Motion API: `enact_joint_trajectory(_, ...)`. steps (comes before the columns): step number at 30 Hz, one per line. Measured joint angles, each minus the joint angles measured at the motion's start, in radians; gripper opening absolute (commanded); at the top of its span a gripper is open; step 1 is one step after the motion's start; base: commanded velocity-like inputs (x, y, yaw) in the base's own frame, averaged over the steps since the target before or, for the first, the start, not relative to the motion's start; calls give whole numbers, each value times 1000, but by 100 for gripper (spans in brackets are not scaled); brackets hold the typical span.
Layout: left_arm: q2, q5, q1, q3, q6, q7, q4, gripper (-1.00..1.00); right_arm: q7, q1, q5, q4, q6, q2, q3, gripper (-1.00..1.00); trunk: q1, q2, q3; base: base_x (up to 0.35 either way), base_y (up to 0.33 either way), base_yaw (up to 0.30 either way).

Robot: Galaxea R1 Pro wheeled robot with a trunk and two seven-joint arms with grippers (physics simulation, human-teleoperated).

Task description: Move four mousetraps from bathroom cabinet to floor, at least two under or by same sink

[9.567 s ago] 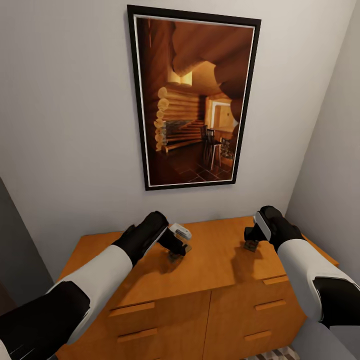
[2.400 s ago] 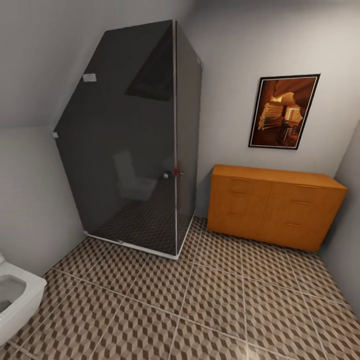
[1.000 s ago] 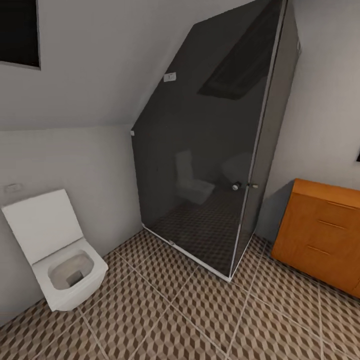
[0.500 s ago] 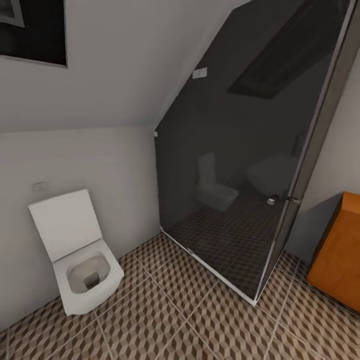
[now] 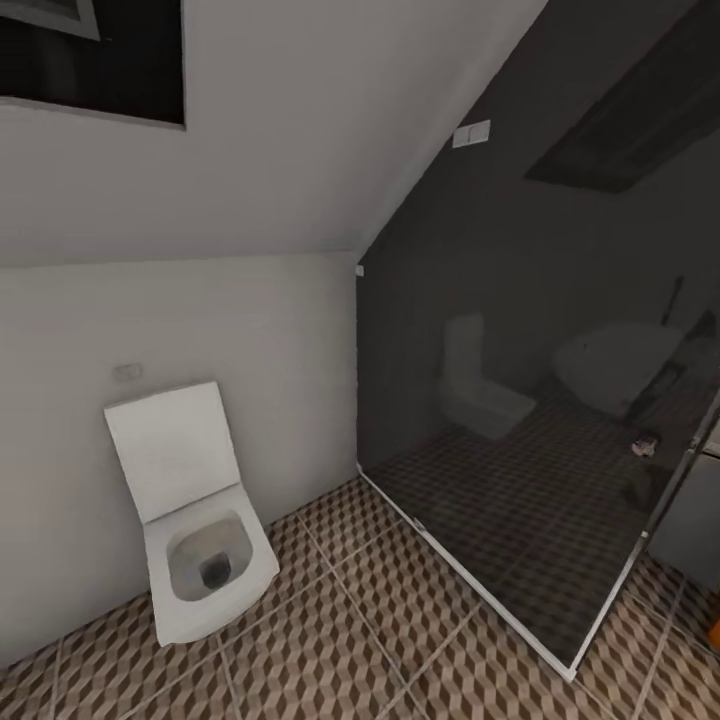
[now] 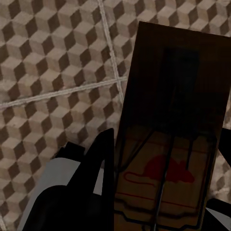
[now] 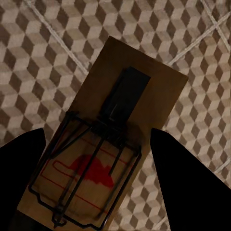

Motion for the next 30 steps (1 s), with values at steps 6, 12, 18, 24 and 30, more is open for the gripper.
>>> enact_joint_trajectory(6,0,0,0,0,0,0,0,-100,0,0,0,0,0,0,0,-100,0,0,0,318,0,277)
enact_joint_trajectory(12,0,0,0,0,0,0,0,-100,0,0,0,0,0,0,0,-100,0,0,0,304,0,277)
enact_joint_trajectory(18,0,0,0,0,0,0,0,-100,0,0,0,0,0,0,0,-100,0,0,0,294,0,277)
enact_joint_trajectory(24,3,2,0,1,0,1,0,-100,0,0,0,0,0,0,0,-100,0,0,0,253,0,277)
enact_joint_trajectory(30,42,20,0,2,0,2,1,-100,0,0,0,0,0,0,0,-100,0,0,0,81,0,179)
